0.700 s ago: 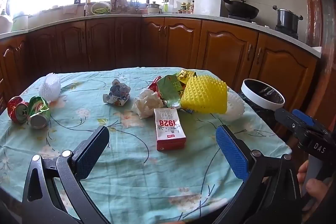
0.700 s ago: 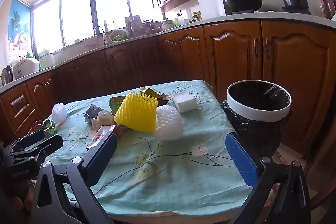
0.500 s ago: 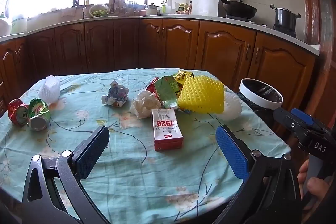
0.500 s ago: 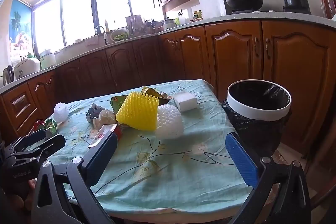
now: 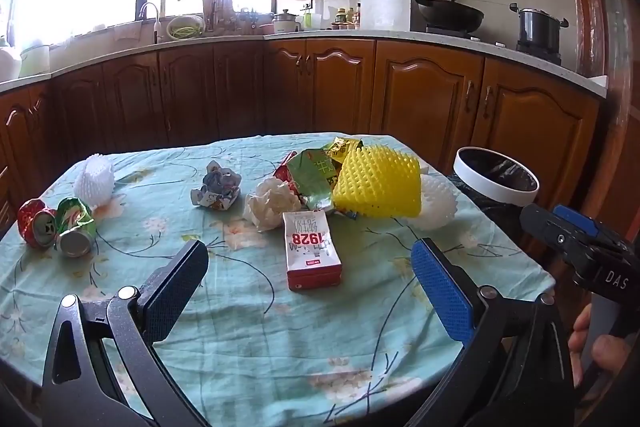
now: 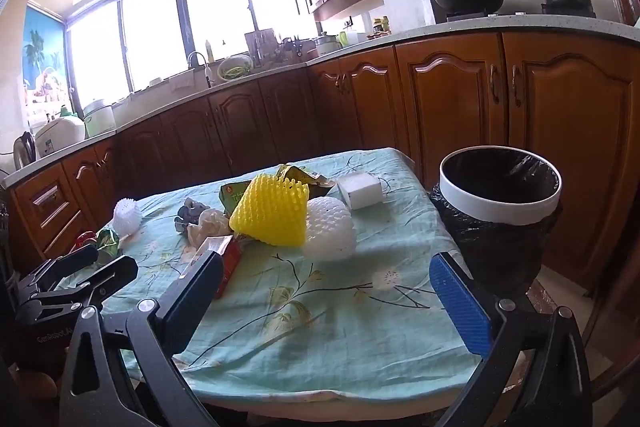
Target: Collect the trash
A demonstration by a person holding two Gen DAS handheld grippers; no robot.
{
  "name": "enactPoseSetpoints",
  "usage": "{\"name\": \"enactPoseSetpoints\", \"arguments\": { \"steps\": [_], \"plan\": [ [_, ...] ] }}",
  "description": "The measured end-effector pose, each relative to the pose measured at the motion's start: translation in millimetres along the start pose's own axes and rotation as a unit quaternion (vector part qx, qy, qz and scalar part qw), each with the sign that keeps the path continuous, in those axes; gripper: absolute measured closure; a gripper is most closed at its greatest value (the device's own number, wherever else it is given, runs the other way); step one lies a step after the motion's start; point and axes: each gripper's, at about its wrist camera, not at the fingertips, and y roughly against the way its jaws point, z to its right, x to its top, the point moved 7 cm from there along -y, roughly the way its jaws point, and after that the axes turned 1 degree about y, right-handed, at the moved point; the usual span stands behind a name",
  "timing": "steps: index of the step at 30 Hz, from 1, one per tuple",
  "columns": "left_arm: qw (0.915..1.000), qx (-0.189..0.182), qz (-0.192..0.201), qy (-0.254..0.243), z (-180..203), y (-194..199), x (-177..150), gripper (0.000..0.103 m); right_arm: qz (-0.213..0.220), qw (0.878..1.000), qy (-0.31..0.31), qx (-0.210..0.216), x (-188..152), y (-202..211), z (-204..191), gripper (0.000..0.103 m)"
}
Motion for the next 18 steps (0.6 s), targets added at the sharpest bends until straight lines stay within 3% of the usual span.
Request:
{"name": "enactPoseSetpoints", "arguments": {
  "steps": [18],
  "plan": [
    [1.0000, 0.002, -0.001, -0.002, -1.4, -2.4, -1.7, 0.000, 0.000, 1.000, -0.002, 0.010, -1.1, -0.1, -6.4, 0.000]
  ]
}}
